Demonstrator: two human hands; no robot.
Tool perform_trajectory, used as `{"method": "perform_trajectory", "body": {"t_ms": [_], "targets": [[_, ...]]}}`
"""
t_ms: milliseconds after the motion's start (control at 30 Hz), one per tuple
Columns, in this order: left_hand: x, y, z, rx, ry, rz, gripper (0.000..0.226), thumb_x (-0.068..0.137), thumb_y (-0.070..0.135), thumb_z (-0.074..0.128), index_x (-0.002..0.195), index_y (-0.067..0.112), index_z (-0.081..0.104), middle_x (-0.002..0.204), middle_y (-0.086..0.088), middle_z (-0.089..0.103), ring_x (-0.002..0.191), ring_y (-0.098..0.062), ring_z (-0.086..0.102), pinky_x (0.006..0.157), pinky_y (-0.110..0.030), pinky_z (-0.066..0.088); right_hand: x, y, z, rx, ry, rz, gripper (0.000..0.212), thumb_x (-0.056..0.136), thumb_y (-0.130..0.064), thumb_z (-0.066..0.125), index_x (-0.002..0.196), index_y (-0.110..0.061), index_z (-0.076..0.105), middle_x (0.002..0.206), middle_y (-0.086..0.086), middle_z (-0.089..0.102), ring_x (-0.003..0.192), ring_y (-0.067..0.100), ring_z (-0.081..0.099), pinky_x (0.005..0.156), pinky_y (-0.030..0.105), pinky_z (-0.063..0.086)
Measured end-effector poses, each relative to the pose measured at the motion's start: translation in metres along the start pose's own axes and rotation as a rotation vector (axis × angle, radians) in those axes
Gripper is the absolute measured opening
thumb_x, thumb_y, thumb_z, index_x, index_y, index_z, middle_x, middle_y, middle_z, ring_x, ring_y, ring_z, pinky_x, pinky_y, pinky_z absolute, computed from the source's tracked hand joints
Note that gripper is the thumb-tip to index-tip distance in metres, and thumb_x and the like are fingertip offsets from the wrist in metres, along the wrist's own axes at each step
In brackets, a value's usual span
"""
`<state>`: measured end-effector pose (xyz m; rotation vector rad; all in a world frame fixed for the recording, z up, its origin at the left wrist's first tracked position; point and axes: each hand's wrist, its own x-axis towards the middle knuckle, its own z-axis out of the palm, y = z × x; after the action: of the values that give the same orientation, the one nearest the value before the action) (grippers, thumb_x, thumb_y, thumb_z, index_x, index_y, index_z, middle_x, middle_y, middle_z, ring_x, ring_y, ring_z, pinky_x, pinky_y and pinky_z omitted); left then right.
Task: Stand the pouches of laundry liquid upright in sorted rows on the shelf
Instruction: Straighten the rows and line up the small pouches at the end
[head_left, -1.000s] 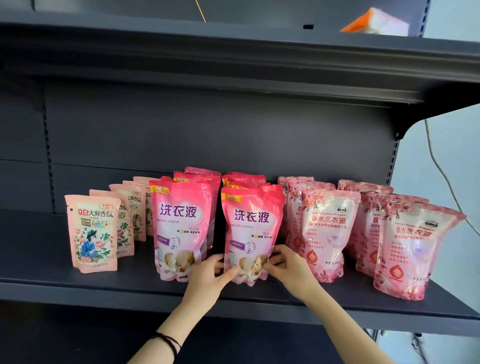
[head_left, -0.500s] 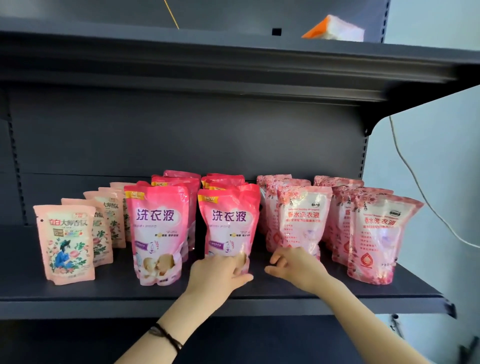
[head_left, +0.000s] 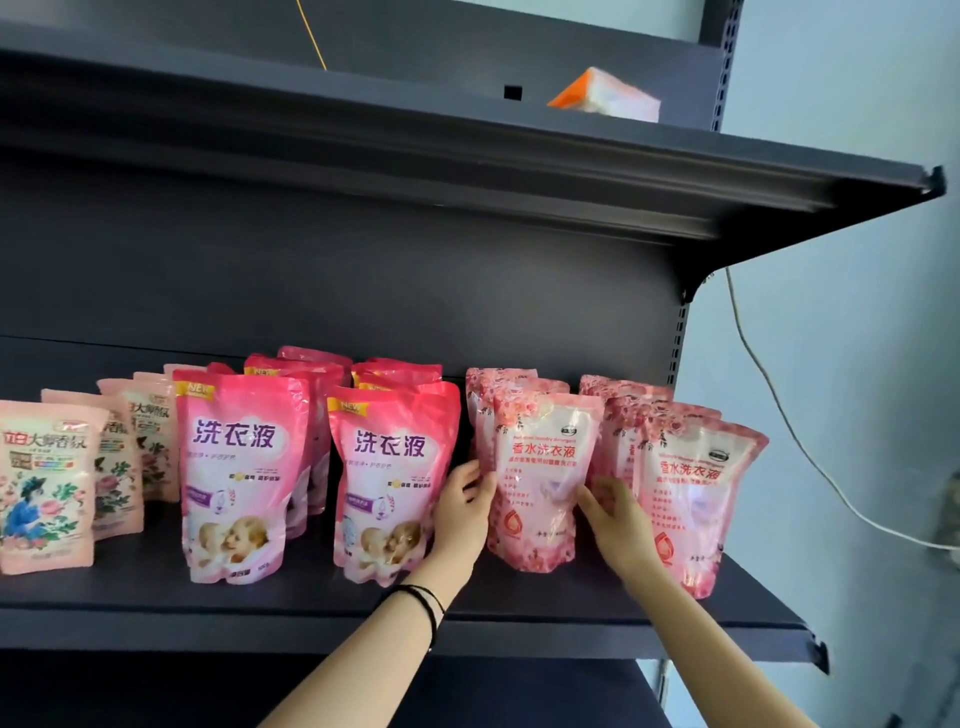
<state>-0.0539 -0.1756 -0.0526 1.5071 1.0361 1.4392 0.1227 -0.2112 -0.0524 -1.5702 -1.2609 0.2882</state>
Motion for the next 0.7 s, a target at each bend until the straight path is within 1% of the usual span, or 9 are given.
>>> {"method": "perform_trajectory", "body": {"t_ms": [67, 133, 200, 267, 367, 433, 533, 600, 700], "targets": [[0.005, -0.002, 0.005, -0.079, -0.032, -0.013, 0.041, 0.097, 0.028, 0.051, 0.134, 0.013, 0.048, 0.126, 0.006, 0.054, 0.108, -0.005, 0.048, 0.089, -0.021, 0.039, 0.007, 0.002, 0.004, 0.072, -0.05, 0.012, 0.042, 0.097, -0.037, 0.051, 0.129, -0.01, 0.05, 0.113, -0.007, 0.056, 0.107, 0.017, 0.056, 0.086, 0.03, 0.043], [0.01, -0.005, 0.01, -0.131, -0.062, -0.038, 0.039, 0.098, 0.027, 0.048, 0.135, 0.014, 0.049, 0.125, 0.005, 0.056, 0.108, -0.004, 0.048, 0.085, -0.015, 0.039, 0.011, 0.005, 0.01, 0.151, -0.101, 0.033, 0.037, 0.099, -0.034, 0.046, 0.127, -0.01, 0.053, 0.113, -0.004, 0.063, 0.104, 0.016, 0.059, 0.084, 0.029, 0.046], [0.013, -0.008, 0.016, -0.152, -0.044, -0.076, 0.034, 0.1, 0.024, 0.045, 0.13, 0.012, 0.054, 0.111, 0.007, 0.059, 0.097, -0.001, 0.053, 0.069, -0.006, 0.043, 0.012, 0.009, 0.016, 0.188, -0.096, 0.059, 0.024, 0.101, -0.027, 0.044, 0.117, -0.013, 0.056, 0.105, -0.003, 0.064, 0.096, 0.016, 0.06, 0.08, 0.028, 0.047], [0.015, -0.011, 0.021, -0.174, -0.008, -0.103, 0.03, 0.1, 0.023, 0.045, 0.123, 0.01, 0.059, 0.101, 0.008, 0.061, 0.085, 0.003, 0.055, 0.058, -0.006, 0.045, 0.012, 0.012, 0.018, 0.205, -0.049, 0.064, 0.014, 0.1, -0.023, 0.046, 0.106, -0.016, 0.056, 0.097, -0.002, 0.064, 0.09, 0.016, 0.06, 0.079, 0.03, 0.049], [0.017, -0.015, 0.024, -0.214, 0.041, -0.122, 0.022, 0.098, 0.023, 0.048, 0.113, 0.012, 0.061, 0.099, 0.006, 0.064, 0.085, 0.002, 0.057, 0.06, -0.01, 0.044, 0.016, 0.014, 0.02, 0.246, -0.011, 0.087, 0.011, 0.097, -0.023, 0.053, 0.092, -0.016, 0.059, 0.093, 0.006, 0.068, 0.087, 0.025, 0.064, 0.084, 0.045, 0.054], [0.017, -0.016, 0.024, -0.26, 0.096, -0.122, 0.017, 0.097, 0.021, 0.051, 0.107, 0.011, 0.061, 0.096, 0.005, 0.065, 0.086, -0.001, 0.059, 0.064, -0.011, 0.045, 0.017, 0.015, 0.022, 0.26, -0.011, 0.103, 0.013, 0.095, -0.023, 0.057, 0.086, -0.014, 0.06, 0.087, 0.009, 0.068, 0.084, 0.028, 0.065, 0.084, 0.05, 0.055], [0.019, -0.018, 0.023, -0.305, 0.2, -0.139, 0.009, 0.095, 0.023, 0.055, 0.093, 0.015, 0.06, 0.09, 0.005, 0.063, 0.089, -0.011, 0.058, 0.075, -0.023, 0.046, 0.015, 0.011, 0.029, 0.239, -0.005, 0.072, 0.023, 0.093, -0.022, 0.06, 0.076, -0.006, 0.056, 0.077, 0.012, 0.065, 0.071, 0.025, 0.06, 0.078, 0.049, 0.057], [0.02, -0.019, 0.022, -0.299, 0.228, -0.14, 0.01, 0.095, 0.025, 0.055, 0.085, 0.021, 0.057, 0.087, 0.006, 0.061, 0.086, -0.011, 0.056, 0.073, -0.023, 0.045, 0.014, 0.008, 0.033, 0.219, 0.002, 0.043, 0.029, 0.093, -0.02, 0.06, 0.069, -0.008, 0.049, 0.069, 0.009, 0.059, 0.066, 0.021, 0.053, 0.073, 0.047, 0.054], [0.019, -0.021, 0.02, -0.312, 0.214, -0.133, 0.011, 0.094, 0.028, 0.055, 0.088, 0.02, 0.058, 0.089, 0.006, 0.063, 0.089, -0.013, 0.057, 0.074, -0.021, 0.045, 0.016, 0.008, 0.032, 0.215, -0.027, 0.042, 0.031, 0.092, -0.021, 0.061, 0.067, -0.009, 0.047, 0.068, 0.009, 0.058, 0.065, 0.021, 0.052, 0.075, 0.051, 0.054]]}}
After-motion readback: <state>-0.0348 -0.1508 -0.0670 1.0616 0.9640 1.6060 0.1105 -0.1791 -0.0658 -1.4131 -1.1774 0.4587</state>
